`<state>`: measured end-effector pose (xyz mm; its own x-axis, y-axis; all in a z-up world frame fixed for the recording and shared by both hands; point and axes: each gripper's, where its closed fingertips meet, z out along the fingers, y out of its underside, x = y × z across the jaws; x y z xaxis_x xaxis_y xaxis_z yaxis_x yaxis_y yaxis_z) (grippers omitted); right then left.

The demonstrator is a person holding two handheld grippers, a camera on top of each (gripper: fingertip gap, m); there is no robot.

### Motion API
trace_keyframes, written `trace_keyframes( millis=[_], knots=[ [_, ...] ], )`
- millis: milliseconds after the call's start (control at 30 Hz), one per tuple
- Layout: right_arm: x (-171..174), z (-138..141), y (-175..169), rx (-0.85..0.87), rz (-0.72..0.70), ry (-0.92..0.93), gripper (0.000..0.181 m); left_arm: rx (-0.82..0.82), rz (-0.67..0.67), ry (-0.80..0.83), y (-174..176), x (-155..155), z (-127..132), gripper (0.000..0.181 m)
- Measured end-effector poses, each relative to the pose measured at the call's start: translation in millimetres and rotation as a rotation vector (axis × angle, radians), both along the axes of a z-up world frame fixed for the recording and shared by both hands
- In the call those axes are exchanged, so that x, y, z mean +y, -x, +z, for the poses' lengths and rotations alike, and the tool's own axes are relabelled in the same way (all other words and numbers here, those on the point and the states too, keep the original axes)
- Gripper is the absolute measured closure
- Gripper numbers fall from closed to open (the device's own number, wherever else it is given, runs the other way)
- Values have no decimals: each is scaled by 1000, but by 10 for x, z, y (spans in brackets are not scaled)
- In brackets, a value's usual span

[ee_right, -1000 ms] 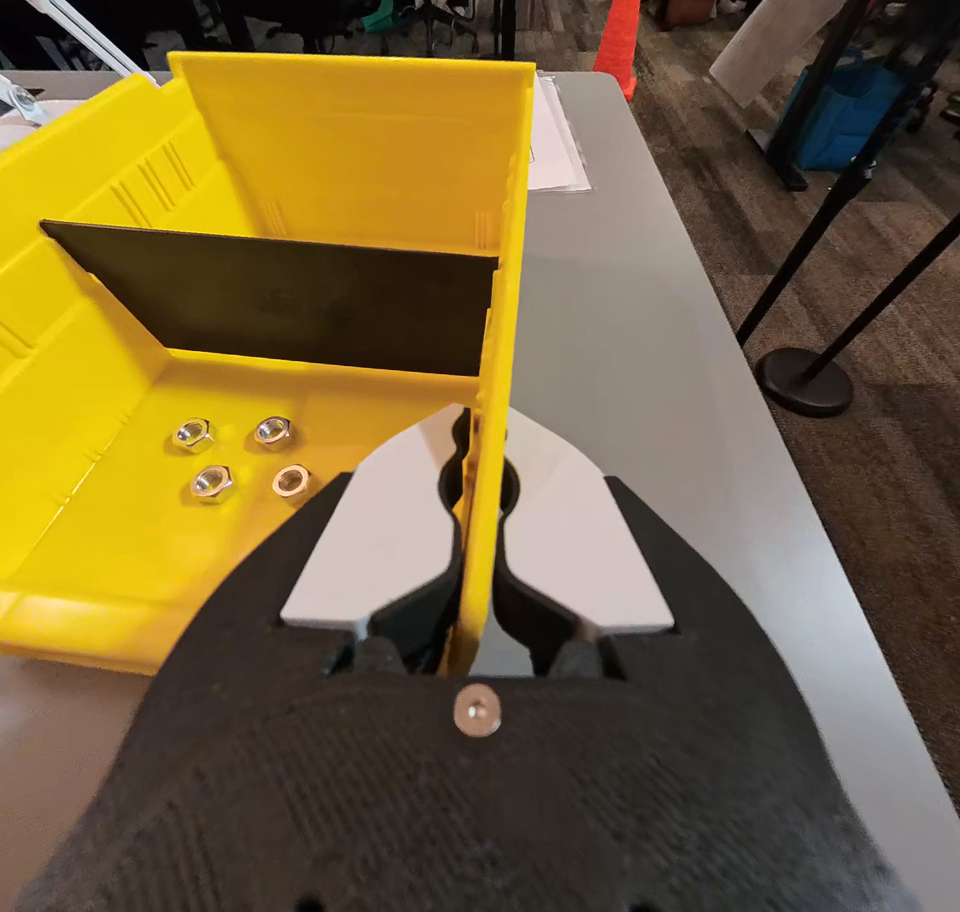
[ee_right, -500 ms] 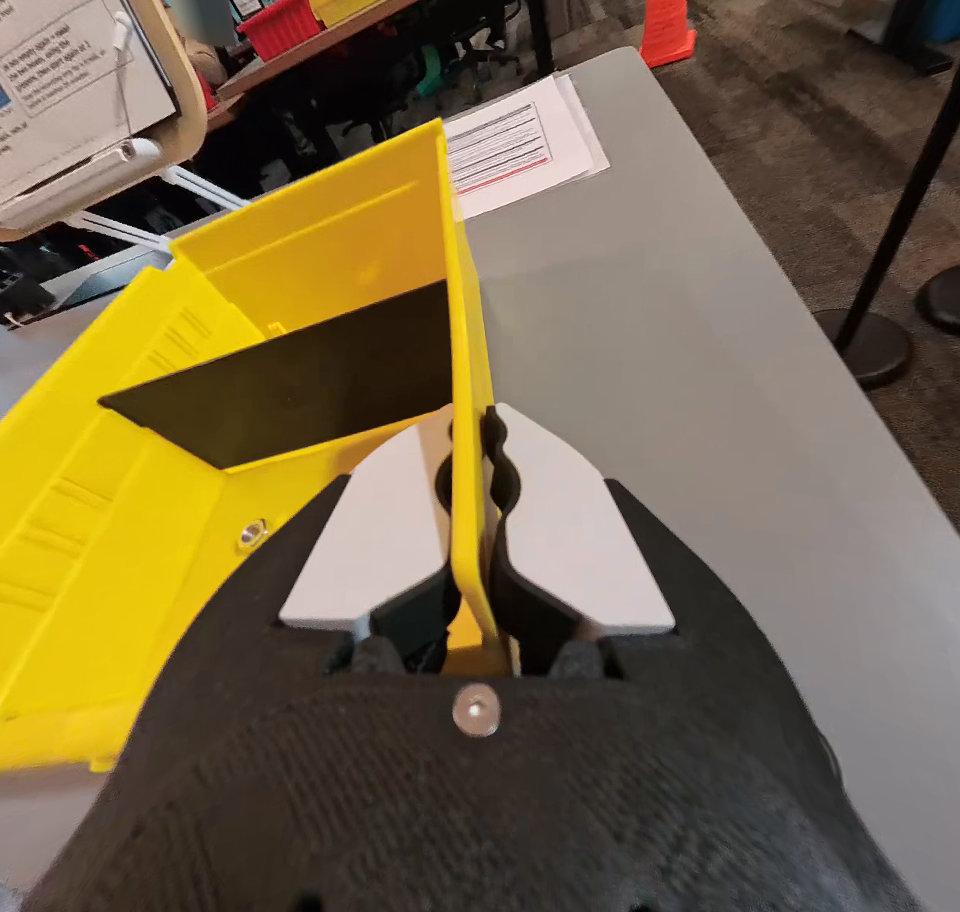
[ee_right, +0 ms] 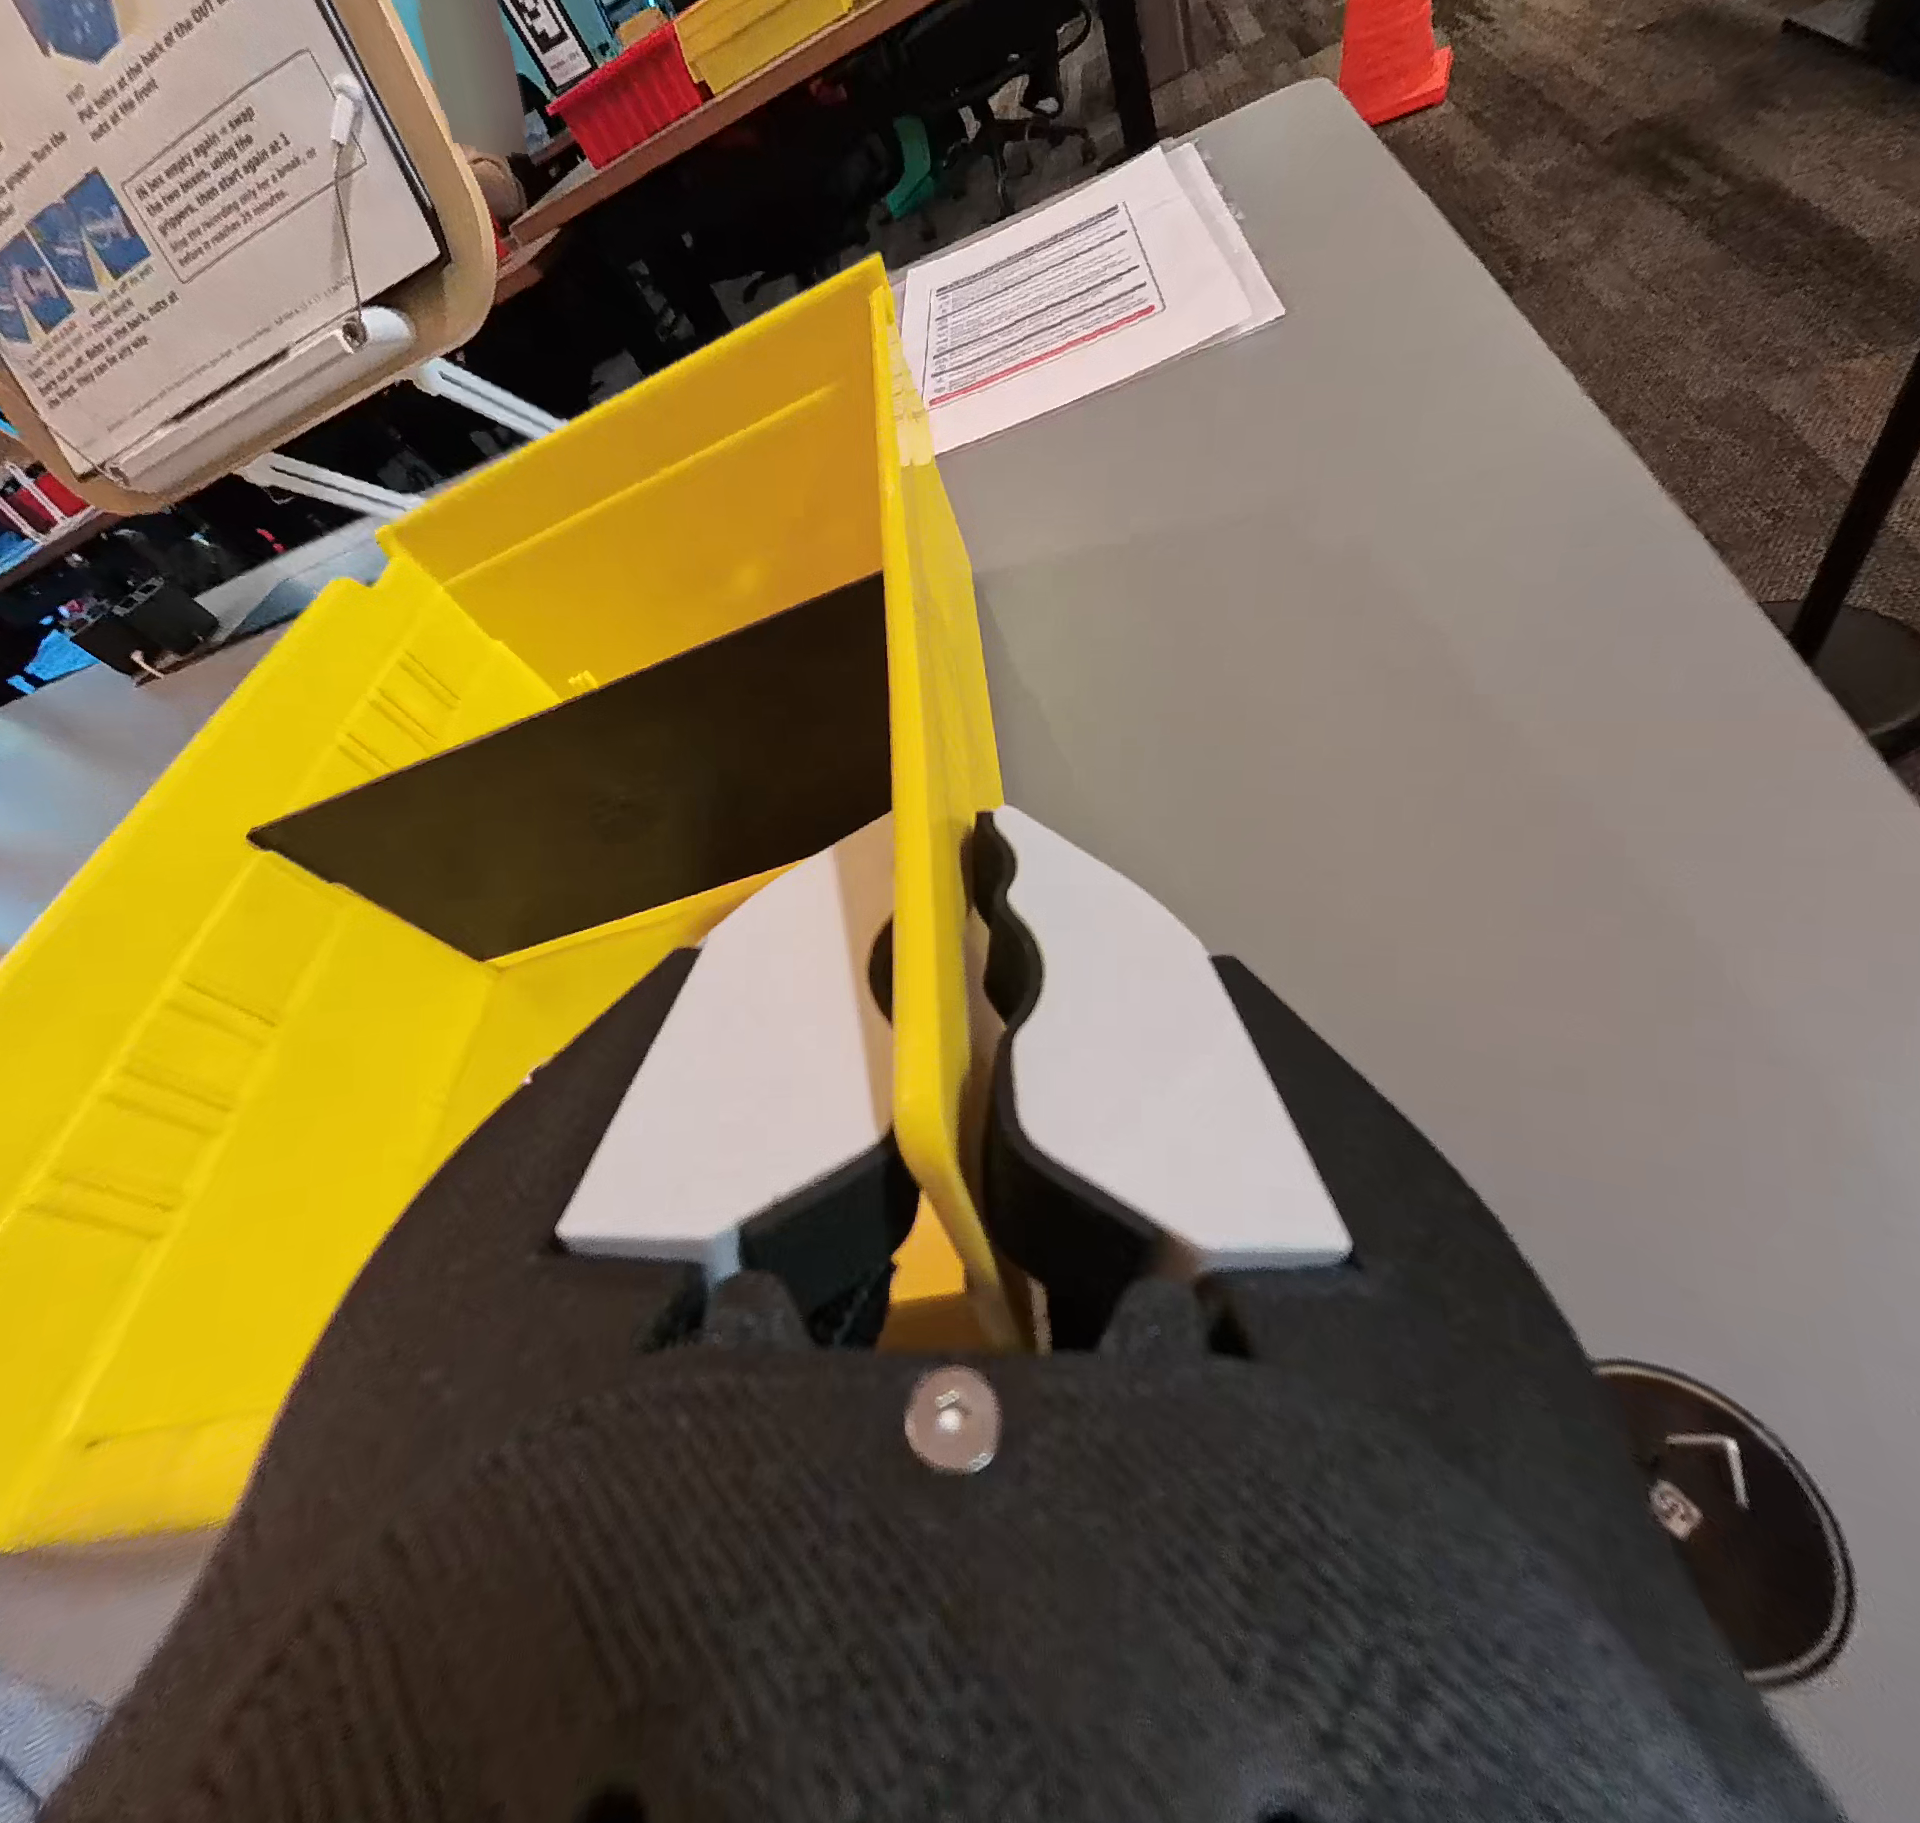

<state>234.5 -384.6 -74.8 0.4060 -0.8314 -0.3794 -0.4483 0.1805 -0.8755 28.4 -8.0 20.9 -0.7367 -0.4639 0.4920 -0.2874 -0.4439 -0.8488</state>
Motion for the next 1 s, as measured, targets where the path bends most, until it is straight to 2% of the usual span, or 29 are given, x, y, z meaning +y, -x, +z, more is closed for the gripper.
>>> trace_keyframes(
  millis=[33,133,200,333,467,500,567,733,800,867,933,1000],
  knots=[
    [-1,-9,8,-2,0,-3,173,-7,122,-50,-76,231,38,141],
    [15,-6,22,-11,5,13,172,11,506,-203,-134,1073,87,140],
    [39,-10,26,-14,15,26,172,19,771,-322,14,1673,79,138],
    [68,-24,22,-2,40,12,171,44,1258,-571,652,2672,13,128],
    [64,-36,11,10,39,2,171,83,1573,-682,1309,3237,-36,116],
    [66,-37,9,12,42,-3,170,83,1615,-699,1408,3322,-30,115],
    [70,-38,-1,16,45,-15,170,128,1618,-746,1467,3464,-100,114],
    [77,-44,-8,22,47,-14,169,366,1462,-745,1402,3678,-657,114],
    [78,-46,-9,23,48,-14,169,394,1414,-734,1389,3692,-810,125],
    [85,-52,-8,28,53,-16,168,356,1393,-791,1367,3703,-834,134],
    [93,-68,-9,41,59,-20,166,343,1355,-842,1323,3693,-870,136],
    [103,-83,-7,54,66,-23,164,333,1364,-885,1311,3707,-879,148]
  ],
)
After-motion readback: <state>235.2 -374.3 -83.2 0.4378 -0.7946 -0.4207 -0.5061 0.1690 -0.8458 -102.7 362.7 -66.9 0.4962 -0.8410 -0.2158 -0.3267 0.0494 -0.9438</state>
